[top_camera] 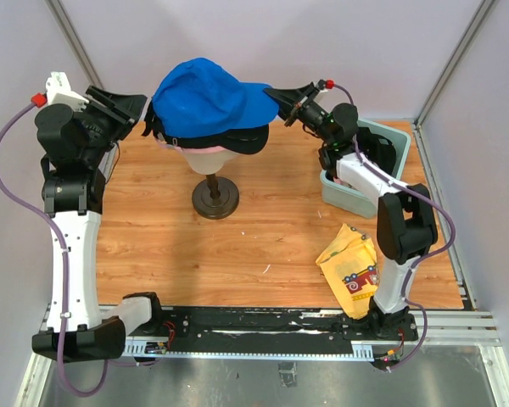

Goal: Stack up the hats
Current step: Stack the hat on the hat.

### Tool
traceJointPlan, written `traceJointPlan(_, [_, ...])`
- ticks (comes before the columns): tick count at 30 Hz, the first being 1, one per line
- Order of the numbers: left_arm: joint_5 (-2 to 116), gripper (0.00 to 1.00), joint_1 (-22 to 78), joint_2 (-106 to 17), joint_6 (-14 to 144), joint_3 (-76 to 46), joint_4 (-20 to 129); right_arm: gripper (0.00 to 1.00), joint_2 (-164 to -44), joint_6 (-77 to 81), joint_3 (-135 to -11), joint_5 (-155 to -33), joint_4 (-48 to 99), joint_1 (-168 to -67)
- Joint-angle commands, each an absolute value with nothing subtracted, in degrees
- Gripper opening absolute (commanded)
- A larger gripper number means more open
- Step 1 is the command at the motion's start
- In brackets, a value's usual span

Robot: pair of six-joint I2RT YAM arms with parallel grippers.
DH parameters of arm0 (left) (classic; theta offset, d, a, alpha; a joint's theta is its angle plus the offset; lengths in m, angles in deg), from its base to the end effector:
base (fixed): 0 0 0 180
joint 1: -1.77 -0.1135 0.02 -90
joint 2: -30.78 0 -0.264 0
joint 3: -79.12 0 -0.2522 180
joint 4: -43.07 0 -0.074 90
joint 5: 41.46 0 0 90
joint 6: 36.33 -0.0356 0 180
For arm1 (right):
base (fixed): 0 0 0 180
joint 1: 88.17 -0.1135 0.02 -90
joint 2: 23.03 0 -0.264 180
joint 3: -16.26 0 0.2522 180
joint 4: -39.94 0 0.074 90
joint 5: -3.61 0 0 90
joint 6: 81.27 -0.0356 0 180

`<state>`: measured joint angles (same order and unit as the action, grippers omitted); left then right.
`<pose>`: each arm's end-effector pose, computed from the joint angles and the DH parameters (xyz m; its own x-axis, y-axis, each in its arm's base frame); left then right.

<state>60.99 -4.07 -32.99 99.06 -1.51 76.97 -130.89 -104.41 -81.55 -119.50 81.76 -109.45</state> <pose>0.2168 0.0145 0.5004 -0.0612 -0.7050 -0.7065 0.1018 0.6998 -0.7071 0.4007 0.1769 0.3754 -0.8703 0.4876 0.0696 -0.1616 -0.4162 0.8948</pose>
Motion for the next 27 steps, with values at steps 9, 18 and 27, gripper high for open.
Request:
traceJointPlan(9, [60.1, 0.44, -3.85, -30.34, 97.39, -6.92, 74.76, 0.01, -123.68, -98.45, -75.06, -116.61, 81.07, -108.85])
traceJointPlan(18, [60.08, 0.44, -3.85, -32.3, 96.84, -7.56, 74.02, 0.01, -122.61, -97.7, -71.65, -116.34, 80.61, -108.83])
traceJointPlan(27, [60.25, 0.45, -3.68, -35.99, 96.39, -6.25, 73.66, 0.01, -124.15, -98.39, -69.75, -116.26, 82.19, -108.99])
